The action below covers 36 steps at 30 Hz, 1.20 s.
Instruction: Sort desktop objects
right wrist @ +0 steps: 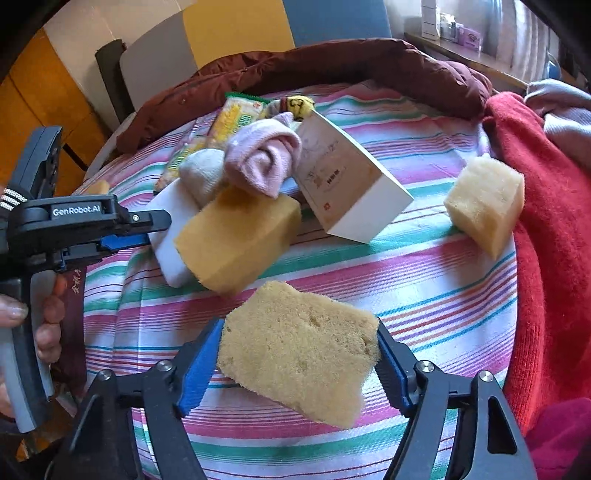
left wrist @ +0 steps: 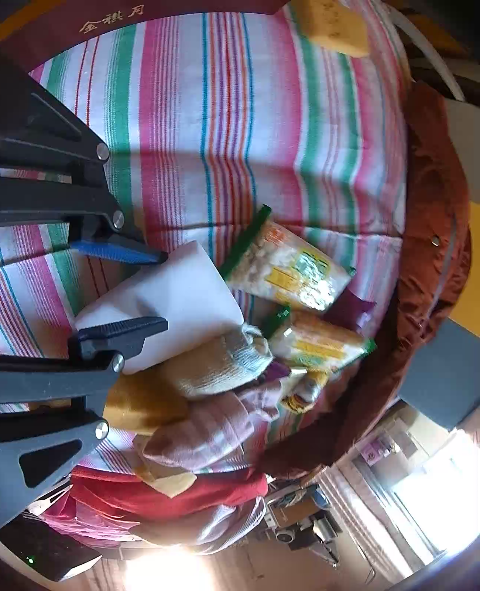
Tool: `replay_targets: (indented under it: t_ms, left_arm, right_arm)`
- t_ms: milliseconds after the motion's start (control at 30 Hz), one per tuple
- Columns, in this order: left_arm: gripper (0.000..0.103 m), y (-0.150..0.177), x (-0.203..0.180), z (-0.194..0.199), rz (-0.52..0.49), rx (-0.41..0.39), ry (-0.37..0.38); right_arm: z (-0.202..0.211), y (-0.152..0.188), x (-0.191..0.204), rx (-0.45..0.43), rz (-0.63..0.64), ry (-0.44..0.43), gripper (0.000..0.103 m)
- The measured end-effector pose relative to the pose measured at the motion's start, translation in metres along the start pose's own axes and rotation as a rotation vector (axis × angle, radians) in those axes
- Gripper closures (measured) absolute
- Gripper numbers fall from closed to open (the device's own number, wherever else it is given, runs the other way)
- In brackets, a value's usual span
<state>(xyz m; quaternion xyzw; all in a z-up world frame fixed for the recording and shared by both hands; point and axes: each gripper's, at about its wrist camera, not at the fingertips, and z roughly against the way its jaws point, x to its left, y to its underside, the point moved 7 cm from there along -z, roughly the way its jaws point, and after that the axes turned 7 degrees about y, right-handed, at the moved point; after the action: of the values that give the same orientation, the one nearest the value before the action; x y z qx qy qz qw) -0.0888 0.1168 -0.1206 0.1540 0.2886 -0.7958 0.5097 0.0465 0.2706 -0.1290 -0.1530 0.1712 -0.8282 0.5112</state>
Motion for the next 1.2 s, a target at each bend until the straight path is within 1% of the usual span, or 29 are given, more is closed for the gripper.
replay_targets:
  t_ms: [100,133,200,267,333,367,433,467,533,633,733,833,1000,1133,1200]
  left_arm:
    - [0.083,-0.001,-0.005,0.017,-0.034,-0.038,0.012]
    - [0.084,-0.004,0.004,0.025,-0.046,-0.051,0.02]
    - [0.086,0.004,0.004,0.041,-0.078,-0.081,0.025]
    - [0.086,-0.008,-0.006,0.034,-0.111,-0.093,0.017]
    - [0.087,-0.009,-0.012,0.029,-0.118,-0.092,0.024]
    - [0.087,-0.008,-0.015,0.033,-0.13,-0.099,0.028]
    - [0.087,-0.001,-0.014,0.054,-0.156,-0.112,0.024]
    - [0.087,0.001,-0.018,0.054,-0.162,-0.121,0.029]
    - [0.087,0.006,-0.017,0.067,-0.174,-0.137,0.028]
    - [0.087,0.01,-0.013,0.092,-0.168,-0.166,0.04]
    - [0.087,0.015,-0.002,0.119,-0.172,-0.212,0.017]
    - [0.087,0.023,0.016,0.147,-0.16,-0.258,-0.012]
    - [0.087,0.035,0.062,0.183,-0.101,-0.311,-0.068]
    - [0.087,0.046,0.109,0.211,-0.026,-0.356,-0.14]
    - [0.087,0.052,0.134,0.225,0.012,-0.379,-0.193]
  right_arm:
    - [0.008,-0.001,0.004,-0.033,0.0,-0.029,0.028]
    - [0.01,-0.002,0.005,-0.043,-0.002,-0.04,0.028]
    - [0.015,-0.003,0.007,-0.069,-0.003,-0.07,0.028]
    - [0.019,-0.006,0.006,-0.091,-0.002,-0.089,0.028]
    - [0.024,-0.009,0.007,-0.113,-0.004,-0.102,0.028]
    - [0.027,-0.01,0.008,-0.124,-0.007,-0.11,0.028]
    - [0.035,-0.012,0.008,-0.158,-0.015,-0.142,0.028]
    - [0.04,-0.012,0.009,-0.175,-0.017,-0.16,0.028]
    - [0.045,-0.014,0.012,-0.199,-0.011,-0.185,0.028]
    - [0.052,-0.015,0.019,-0.215,0.0,-0.217,0.028]
    - [0.061,-0.018,0.031,-0.218,0.016,-0.222,0.028]
    - [0.075,-0.02,0.055,-0.236,0.057,-0.252,0.028]
    - [0.082,-0.022,0.117,-0.238,0.15,-0.317,0.028]
    - [0.079,-0.022,0.178,-0.227,0.241,-0.377,0.028]
    - [0.075,-0.022,0.211,-0.216,0.292,-0.412,0.028]
